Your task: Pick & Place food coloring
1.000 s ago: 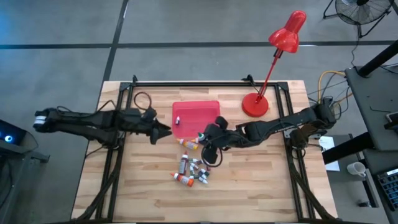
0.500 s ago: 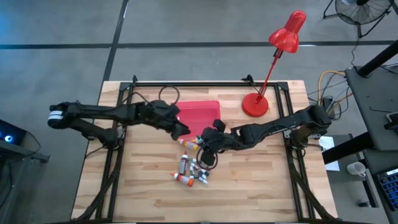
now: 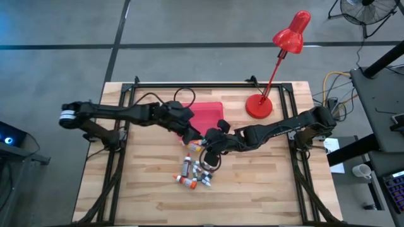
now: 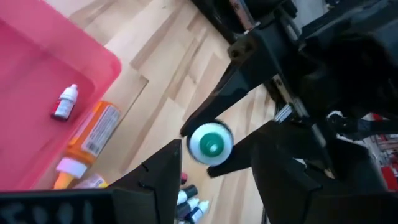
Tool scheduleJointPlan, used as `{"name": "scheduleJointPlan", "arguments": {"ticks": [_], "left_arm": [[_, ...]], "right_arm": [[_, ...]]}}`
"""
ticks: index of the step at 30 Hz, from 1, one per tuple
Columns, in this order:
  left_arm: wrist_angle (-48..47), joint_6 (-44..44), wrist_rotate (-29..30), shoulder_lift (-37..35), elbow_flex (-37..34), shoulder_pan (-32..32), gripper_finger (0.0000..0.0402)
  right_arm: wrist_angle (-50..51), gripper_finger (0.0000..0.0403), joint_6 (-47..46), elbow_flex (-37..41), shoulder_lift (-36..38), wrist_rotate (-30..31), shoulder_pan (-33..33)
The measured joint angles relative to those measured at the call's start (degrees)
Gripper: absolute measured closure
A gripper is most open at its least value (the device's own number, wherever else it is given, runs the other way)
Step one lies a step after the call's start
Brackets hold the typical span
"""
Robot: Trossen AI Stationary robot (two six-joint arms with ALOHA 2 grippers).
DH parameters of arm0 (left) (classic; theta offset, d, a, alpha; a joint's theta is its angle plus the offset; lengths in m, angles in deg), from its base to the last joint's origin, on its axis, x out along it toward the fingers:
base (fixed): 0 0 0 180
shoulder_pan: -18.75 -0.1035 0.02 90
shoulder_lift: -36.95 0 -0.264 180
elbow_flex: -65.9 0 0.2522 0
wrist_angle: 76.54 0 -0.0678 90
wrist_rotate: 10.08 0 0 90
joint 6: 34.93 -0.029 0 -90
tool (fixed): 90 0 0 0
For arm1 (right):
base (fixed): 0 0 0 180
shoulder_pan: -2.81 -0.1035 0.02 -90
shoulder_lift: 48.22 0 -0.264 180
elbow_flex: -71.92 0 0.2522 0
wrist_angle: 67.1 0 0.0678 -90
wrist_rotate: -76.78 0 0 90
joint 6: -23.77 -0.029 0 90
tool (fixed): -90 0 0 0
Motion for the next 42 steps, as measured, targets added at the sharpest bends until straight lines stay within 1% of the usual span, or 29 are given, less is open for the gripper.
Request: {"name": "scheduleJointPlan", "arguments": {"ticks": [4,7,16,25,28,42], "left_arm": [[0.0,-0.2,-0.3,1.5,0.7,0.0,0.0241],[0.0,-0.3,-0.3,2.4,0.7,0.0,0.0253],[1.6,-0.6,-0.1,3.6,1.2,0.0,0.0301],[2.0,-2.5,0.3,3.6,1.2,0.0,0.0364],[2.0,-2.9,0.3,3.6,1.2,0.0,0.0378],[0.5,-4.6,-0.1,3.6,1.3,-0.1,0.0383]], "right_arm": [[0.0,0.0265,0.0,0.0,0.0,0.0,0.1],[0.0,0.026,0.0,0.0,0.0,0.0,0.1],[-0.1,0.0254,-0.2,0.0,0.0,0.0,0.1],[-0.1,0.0253,-0.2,0.1,0.0,0.0,0.1],[-0.1,0.0253,-0.2,0.1,0.0,0.0,0.1],[-0.2,0.0252,0.2,0.1,-0.1,0.0,0.1]]}}
